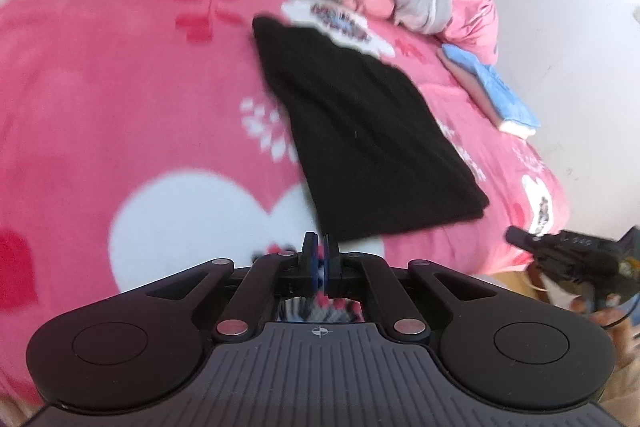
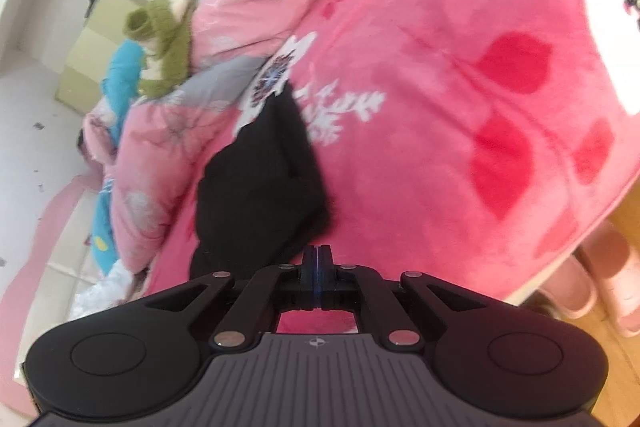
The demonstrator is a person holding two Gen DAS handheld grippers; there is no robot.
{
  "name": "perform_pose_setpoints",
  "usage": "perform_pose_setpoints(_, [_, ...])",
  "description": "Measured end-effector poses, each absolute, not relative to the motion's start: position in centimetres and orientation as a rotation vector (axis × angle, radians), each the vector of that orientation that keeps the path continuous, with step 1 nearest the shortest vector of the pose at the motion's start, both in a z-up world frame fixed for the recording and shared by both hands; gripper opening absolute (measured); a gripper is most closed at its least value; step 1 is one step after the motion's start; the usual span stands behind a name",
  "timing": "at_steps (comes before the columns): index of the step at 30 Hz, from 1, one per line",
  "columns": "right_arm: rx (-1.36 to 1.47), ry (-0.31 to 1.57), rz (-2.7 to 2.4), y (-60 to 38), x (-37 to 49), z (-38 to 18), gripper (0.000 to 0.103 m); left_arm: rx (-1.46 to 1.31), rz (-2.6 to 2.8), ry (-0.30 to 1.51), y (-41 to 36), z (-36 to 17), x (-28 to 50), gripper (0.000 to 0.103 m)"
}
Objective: Fold clothes
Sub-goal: 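Close the left tool on the T-shirt hem edge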
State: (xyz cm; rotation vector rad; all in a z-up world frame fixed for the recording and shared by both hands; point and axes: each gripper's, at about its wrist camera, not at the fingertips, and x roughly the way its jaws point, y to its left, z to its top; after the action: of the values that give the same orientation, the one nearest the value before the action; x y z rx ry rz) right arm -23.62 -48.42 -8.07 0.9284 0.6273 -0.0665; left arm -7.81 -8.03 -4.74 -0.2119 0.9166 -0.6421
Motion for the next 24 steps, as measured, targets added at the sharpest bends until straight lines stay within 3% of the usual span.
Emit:
perform_pose_setpoints(8, [0.757,0.587,-0.043,-48.9,-19.0,-4.1,0.004,-0.066,-0.759,0.783,-12.2,-4.4,-6.4,0.003])
perform_pose_setpoints(10, [0.729,0.600,-0.024,-49.0,-16.1,-3.6,0.009,-0.010,-0.787,0.767,-13.4,-5.2,-6.1,0.003])
perform_pose_setpoints(12, [0.697,0.617,-0.005,-49.2,-12.9,-3.2,0.024,0.036,-0.806,0.767,-14.1,-6.2,-5.8,0.003])
perform_pose_setpoints(14, [0.648,0.639,0.008,-49.3,-9.5,-3.2,0.030,0.039,-0.832,0.776,-14.1,-7.2,-5.3,0.003])
perform_pose_setpoints(24, [0.433,0.792,0.017,-48.6,3.9,-5.5,0.031,-0.143,-0.973,0.795,-11.6,-9.5,-3.2,0.005])
